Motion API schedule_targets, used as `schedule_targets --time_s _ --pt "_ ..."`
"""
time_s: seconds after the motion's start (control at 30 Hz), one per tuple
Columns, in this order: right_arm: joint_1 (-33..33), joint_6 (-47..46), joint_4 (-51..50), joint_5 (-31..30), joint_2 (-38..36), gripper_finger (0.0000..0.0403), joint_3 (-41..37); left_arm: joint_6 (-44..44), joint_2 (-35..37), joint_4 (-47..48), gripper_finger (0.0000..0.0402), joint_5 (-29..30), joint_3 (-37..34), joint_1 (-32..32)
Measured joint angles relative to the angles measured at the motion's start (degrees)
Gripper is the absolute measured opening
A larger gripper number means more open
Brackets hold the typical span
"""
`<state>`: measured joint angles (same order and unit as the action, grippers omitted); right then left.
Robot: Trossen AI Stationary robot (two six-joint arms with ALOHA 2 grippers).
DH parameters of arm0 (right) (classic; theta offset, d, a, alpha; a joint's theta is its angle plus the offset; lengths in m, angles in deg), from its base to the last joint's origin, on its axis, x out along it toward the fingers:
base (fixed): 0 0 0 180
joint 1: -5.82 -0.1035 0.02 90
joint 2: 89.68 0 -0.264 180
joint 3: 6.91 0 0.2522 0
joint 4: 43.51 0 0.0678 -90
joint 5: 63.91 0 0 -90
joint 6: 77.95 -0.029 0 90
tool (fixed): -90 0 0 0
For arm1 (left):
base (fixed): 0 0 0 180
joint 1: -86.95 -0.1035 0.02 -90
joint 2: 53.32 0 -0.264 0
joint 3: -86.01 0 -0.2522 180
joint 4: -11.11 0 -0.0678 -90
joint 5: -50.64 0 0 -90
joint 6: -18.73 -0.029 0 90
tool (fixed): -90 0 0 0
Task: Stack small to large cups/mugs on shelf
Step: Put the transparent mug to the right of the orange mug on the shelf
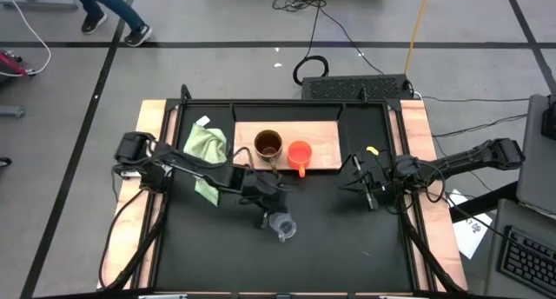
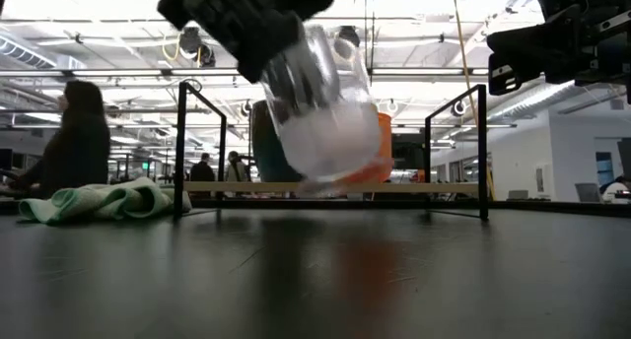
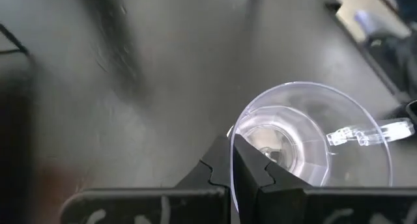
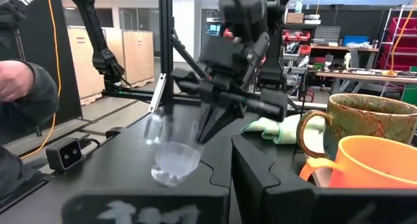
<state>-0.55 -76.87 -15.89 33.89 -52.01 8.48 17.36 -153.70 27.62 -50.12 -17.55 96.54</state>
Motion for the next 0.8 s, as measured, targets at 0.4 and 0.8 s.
schedule_targets --time_s 0.4,0.8 --pt "0.00 0.00 -0.09 -0.01 0.00 0.0000 -0.01 -2.83 -7.87 11.53 0.0000 -3.25 11.29 0.02" --pt "0.00 0.20 -0.09 0.00 -0.02 0.0000 0.00 -3.46 -7.95 14.32 0.0000 0.85 11.71 1.07"
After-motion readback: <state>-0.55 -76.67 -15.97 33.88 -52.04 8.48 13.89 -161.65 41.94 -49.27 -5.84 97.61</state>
